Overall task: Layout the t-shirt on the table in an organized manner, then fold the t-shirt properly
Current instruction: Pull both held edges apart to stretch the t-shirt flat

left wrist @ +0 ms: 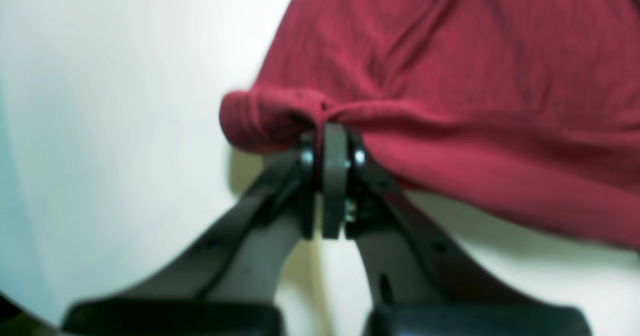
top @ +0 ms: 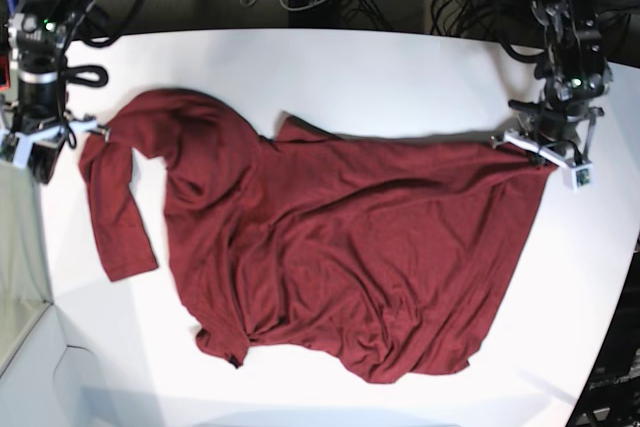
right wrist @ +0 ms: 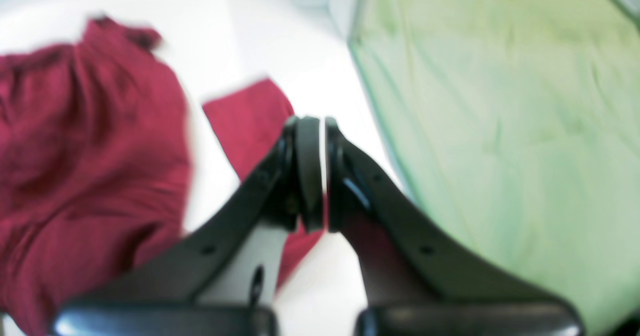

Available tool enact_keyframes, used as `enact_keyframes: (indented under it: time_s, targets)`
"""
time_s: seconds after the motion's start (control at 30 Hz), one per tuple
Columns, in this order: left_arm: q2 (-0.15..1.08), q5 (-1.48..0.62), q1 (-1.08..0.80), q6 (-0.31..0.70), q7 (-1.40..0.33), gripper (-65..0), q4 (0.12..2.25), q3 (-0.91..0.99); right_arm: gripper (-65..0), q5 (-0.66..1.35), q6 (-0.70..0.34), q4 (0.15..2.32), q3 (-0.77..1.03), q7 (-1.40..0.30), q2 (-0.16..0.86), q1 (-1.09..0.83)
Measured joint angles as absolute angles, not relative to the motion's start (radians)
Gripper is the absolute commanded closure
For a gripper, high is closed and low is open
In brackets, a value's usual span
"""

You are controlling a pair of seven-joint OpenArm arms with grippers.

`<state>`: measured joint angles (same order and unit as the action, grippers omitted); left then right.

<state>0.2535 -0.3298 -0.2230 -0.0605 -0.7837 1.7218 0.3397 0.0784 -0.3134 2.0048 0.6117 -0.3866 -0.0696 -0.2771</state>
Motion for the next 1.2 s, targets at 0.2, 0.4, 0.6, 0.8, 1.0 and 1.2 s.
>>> enact_keyframes:
  time_s: [0.2, 0.4, 0.6, 0.8, 1.0, 1.2]
  targets:
    - [0.254, -0.333, -0.241, -0.06, -0.848, 0.0, 1.71, 0.336, 0.0, 0.075, -0.313, 2.003, 0.588, -0.396, -0.1, -0.378]
    - [0.246, -0.332, -0.241, -0.06, -0.905, 0.0, 1.673, 0.332, 0.0, 0.075, -0.313, 2.003, 0.522, -0.393, -0.099, -0.39]
    - [0.247, -0.334, -0.244, -0.06, -0.904, 0.0, 1.657, 0.332, -9.7, 0.075, -0.313, 2.003, 0.341, -0.397, -0.049, -0.39]
    - [0.251, -0.342, -0.242, -0.06, -0.963, -0.1, 1.7, 0.337, -24.3, 0.078, -0.317, 1.924, 0.155, -0.397, -0.016, -0.302]
    - [0.252, -0.34, -0.196, -0.06, -1.025, -0.1, 1.7, 0.34, -25.3, 0.069, -0.312, 1.655, 0.141, -0.389, -0.012, -0.187]
    - [0.289, -0.334, -0.188, -0.06, -1.051, -0.1, 1.721, 0.342, -25.3, 0.077, -0.313, 1.496, 0.148, -0.356, 0.062, -0.187]
